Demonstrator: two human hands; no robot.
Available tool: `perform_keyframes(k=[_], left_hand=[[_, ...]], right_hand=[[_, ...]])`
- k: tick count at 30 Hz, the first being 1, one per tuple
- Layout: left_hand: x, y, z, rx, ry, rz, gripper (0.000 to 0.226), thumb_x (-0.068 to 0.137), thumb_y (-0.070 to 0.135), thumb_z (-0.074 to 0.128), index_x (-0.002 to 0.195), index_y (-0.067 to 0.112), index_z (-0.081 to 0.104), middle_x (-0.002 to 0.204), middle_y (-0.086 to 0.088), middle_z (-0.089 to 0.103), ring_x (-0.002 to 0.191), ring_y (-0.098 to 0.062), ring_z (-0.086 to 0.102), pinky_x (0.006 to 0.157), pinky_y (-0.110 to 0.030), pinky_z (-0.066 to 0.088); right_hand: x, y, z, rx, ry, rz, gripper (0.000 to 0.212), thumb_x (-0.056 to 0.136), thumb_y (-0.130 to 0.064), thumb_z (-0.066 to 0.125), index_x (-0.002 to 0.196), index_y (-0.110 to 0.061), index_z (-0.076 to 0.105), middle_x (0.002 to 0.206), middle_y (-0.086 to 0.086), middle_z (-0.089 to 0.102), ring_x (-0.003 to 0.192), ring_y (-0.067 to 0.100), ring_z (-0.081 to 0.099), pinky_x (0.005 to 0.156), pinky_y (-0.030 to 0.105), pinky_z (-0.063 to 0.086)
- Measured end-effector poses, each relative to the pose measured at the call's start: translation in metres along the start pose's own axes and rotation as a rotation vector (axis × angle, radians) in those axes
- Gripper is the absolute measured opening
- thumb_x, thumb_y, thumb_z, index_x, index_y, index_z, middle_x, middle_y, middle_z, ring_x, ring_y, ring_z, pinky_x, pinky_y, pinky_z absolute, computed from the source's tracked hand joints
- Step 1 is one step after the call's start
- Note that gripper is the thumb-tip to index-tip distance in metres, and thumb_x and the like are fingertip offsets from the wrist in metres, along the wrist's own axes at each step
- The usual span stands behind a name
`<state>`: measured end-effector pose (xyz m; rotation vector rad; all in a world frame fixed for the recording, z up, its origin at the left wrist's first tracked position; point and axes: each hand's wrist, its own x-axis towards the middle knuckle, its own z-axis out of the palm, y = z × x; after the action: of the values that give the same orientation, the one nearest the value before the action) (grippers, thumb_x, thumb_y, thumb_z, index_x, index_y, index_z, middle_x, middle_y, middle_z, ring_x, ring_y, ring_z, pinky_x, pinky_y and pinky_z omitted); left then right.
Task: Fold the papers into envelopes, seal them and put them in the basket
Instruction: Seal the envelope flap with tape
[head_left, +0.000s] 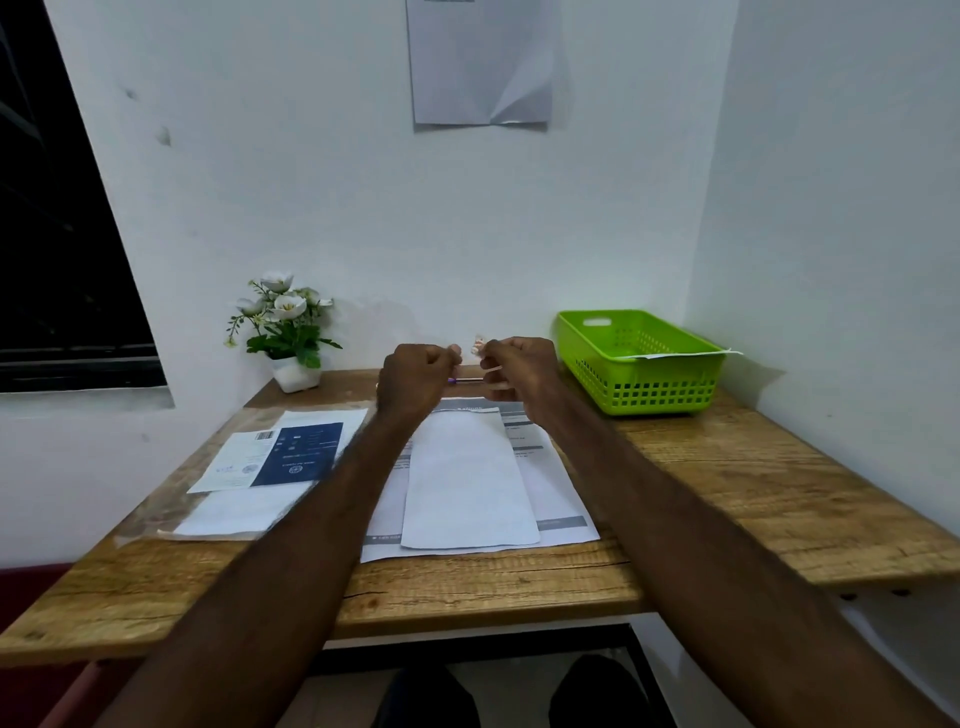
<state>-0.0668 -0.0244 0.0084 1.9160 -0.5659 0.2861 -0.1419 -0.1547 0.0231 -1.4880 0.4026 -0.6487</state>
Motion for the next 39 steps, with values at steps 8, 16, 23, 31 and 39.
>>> perform_keyframes(k=[8,16,23,31,39], left_hand=[[0.001,-0.025,0.004,0.495,-0.209,0.047,0.012,0.083,0.028,0.073,0.085,0.019,0.080,0.086,-0.005,0.078,0.090,-0.023,0.071,0.074,-0.031,0.053],[0.008,-0.026,0.004,0.577,-0.337,0.044,0.028,0.083,0.044,0.078,0.089,0.016,0.078,0.096,-0.002,0.077,0.098,-0.020,0.069,0.077,-0.028,0.050],[0.012,-0.022,0.004,0.675,-0.420,-0.003,0.047,0.086,0.053,0.072,0.099,0.007,0.074,0.111,-0.014,0.073,0.104,-0.030,0.068,0.089,-0.037,0.056],[0.013,-0.021,0.001,0.682,-0.456,0.013,0.045,0.089,0.054,0.067,0.073,0.013,0.062,0.102,-0.016,0.074,0.097,-0.029,0.070,0.077,-0.032,0.049],[0.006,-0.015,0.005,0.580,-0.461,0.021,0.040,0.090,0.037,0.068,0.085,-0.003,0.067,0.104,-0.025,0.071,0.100,-0.037,0.068,0.078,-0.038,0.053]], right_hand=[[-0.004,0.008,-0.006,-0.204,-0.163,0.289,0.010,0.087,-0.011,0.062,0.091,-0.002,0.063,0.080,0.014,0.063,0.062,0.027,0.066,0.051,0.032,0.058],[-0.003,0.010,-0.004,-0.269,-0.183,0.379,0.011,0.095,-0.006,0.049,0.087,-0.001,0.056,0.081,0.015,0.060,0.066,0.026,0.065,0.039,0.025,0.053],[-0.003,0.012,-0.002,-0.275,-0.178,0.370,0.014,0.096,-0.005,0.048,0.085,0.000,0.055,0.081,0.015,0.059,0.067,0.025,0.064,0.043,0.027,0.053],[-0.004,0.010,-0.002,-0.286,-0.179,0.356,0.013,0.097,-0.004,0.048,0.091,0.002,0.057,0.081,0.016,0.059,0.068,0.026,0.063,0.055,0.033,0.056],[-0.006,0.008,-0.002,-0.294,-0.183,0.369,0.015,0.098,-0.006,0.048,0.105,0.003,0.056,0.084,0.016,0.058,0.070,0.026,0.063,0.062,0.035,0.058]])
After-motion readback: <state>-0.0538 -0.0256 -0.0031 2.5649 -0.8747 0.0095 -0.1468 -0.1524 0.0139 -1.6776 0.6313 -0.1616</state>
